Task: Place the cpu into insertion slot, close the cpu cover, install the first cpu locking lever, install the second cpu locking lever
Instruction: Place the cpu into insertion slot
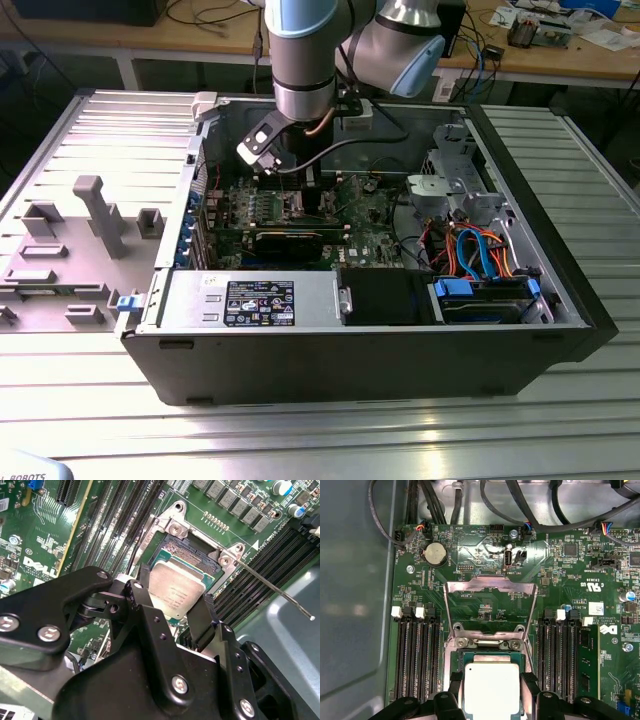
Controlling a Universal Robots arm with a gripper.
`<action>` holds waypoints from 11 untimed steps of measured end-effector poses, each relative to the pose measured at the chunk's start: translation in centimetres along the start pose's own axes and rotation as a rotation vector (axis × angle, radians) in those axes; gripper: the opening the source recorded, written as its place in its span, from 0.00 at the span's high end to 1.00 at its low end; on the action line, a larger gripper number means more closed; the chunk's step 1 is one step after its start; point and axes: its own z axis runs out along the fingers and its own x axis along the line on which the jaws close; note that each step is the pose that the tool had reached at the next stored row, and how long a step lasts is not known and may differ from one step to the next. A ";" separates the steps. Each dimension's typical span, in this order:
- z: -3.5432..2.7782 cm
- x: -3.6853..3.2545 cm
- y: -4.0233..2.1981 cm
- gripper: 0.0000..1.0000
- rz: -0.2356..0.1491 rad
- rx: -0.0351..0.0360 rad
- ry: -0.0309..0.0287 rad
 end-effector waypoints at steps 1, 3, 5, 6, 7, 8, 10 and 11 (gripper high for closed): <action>0.01 0.00 -0.03 0.46 0.000 -0.0001 0.0000; 0.02 0.00 -0.10 0.46 0.000 -0.0001 0.0000; 0.03 0.00 -0.18 0.46 0.000 0.0000 -0.0001; 0.03 0.00 -0.19 0.46 0.000 0.0001 -0.0002; 0.04 0.00 -0.19 0.46 0.001 0.0002 -0.0003; 0.06 0.00 -0.20 0.46 0.002 0.0001 -0.0004; 0.09 0.00 -0.20 0.46 0.010 -0.0002 -0.0010; 0.10 0.00 -0.20 0.46 0.015 -0.0003 -0.0014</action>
